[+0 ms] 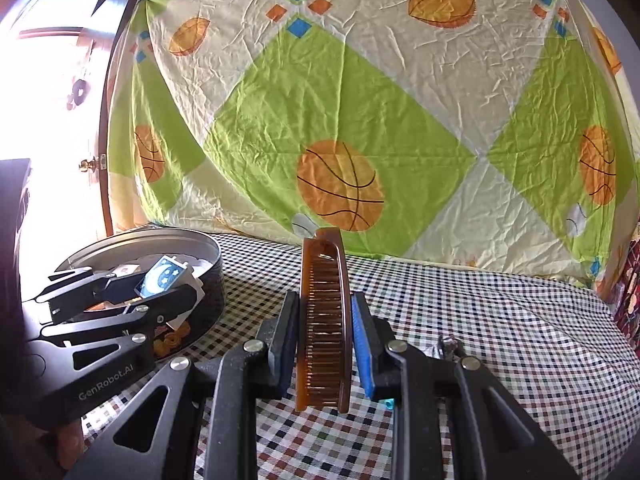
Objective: Organize rigid objects
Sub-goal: 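Carry moon-print block toward tin with left gripper while right gripper carries brown comb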
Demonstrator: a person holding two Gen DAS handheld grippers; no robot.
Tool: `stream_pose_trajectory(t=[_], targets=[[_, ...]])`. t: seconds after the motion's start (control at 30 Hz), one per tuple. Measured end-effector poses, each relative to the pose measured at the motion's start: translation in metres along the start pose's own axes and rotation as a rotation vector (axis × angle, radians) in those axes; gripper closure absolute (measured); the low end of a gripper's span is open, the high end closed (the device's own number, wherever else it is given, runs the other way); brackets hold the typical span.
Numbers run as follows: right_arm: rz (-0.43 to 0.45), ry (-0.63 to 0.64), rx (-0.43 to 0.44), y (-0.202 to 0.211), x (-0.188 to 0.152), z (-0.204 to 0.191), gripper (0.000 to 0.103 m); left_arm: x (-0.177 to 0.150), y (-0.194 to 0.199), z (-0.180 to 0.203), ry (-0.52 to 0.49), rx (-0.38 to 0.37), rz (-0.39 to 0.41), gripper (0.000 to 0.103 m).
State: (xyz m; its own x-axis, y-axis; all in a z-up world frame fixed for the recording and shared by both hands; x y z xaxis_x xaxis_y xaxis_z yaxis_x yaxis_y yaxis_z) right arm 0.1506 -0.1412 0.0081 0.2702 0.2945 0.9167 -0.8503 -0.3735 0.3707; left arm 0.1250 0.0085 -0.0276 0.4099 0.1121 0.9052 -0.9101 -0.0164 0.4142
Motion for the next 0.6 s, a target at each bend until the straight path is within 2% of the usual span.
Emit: stream_pose_trajectory(t=[0.6], targets=[[0.009, 0.043, 0.044, -0.002, 0.005, -0.021, 0.075, -0.004, 0.015, -0.021, 0.045, 0.0, 0.009, 0.073]])
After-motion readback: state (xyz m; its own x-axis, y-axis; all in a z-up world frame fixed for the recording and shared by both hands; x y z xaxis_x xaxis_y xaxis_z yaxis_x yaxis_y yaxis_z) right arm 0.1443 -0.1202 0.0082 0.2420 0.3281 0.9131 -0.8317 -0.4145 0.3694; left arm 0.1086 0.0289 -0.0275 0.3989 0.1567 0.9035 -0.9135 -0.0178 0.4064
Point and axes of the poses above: each gripper's, at about its wrist camera, not at the fingertips, and y roughly against the way its jaws point, z to its right, x to its top, the point moved 3 cm from there along -y, roughly the way its jaws point, and after that the axes turned 8 degrees about y, right-handed, at the moved point
